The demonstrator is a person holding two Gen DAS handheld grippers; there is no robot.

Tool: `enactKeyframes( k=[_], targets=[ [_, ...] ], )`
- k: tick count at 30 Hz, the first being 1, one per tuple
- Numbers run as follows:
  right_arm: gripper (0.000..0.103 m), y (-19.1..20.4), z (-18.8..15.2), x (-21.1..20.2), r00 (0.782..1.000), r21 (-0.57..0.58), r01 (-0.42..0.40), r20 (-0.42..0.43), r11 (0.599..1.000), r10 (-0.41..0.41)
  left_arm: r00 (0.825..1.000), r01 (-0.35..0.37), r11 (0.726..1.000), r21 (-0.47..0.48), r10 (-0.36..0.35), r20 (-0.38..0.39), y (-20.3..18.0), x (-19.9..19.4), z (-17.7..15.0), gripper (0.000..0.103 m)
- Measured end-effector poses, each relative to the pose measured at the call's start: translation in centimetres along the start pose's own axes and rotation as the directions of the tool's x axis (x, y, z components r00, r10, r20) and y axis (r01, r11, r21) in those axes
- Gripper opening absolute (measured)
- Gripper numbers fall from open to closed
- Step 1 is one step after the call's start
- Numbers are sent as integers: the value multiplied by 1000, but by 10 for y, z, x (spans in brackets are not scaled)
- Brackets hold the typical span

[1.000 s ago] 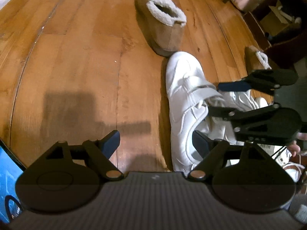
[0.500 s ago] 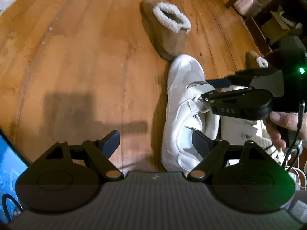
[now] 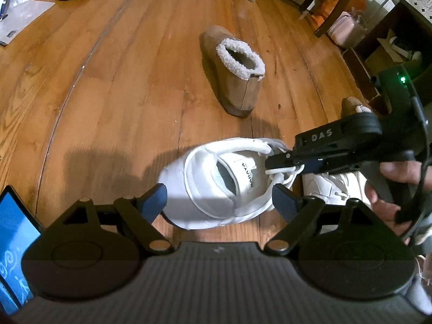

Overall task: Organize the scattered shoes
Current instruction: 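Hold the sneaker with the left tool while the right tool grasps its heel, then lower the sneaker with the right tool beside the first velcro sneaker and open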

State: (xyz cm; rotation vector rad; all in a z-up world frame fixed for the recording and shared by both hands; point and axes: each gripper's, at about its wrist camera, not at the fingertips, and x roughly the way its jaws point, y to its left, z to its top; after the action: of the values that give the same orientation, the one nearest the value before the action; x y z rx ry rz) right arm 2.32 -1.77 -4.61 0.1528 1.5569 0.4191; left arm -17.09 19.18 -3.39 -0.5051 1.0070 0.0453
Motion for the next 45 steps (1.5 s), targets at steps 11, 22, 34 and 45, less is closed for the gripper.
enactKeyframes(
  k=[11,22,34,45],
  targets=[
    [58,-38,-36,9,948,438,-166,-176,883,265,998,-31,999,-23,32,52,5,-5,3,86],
    [87,3,-22,-36,995,-195,-77,46,978,88,998,-35,997,-70,38,47,17,-6,2,86],
    [82,52,-63,18,998,-571,20,57,821,16,996,-46,992,-119,54,66,27,-10,3,88],
    [52,39,-63,29,996,-457,28,85,889,13,997,-41,992,-120,49,60,26,-7,2,88]
  ],
)
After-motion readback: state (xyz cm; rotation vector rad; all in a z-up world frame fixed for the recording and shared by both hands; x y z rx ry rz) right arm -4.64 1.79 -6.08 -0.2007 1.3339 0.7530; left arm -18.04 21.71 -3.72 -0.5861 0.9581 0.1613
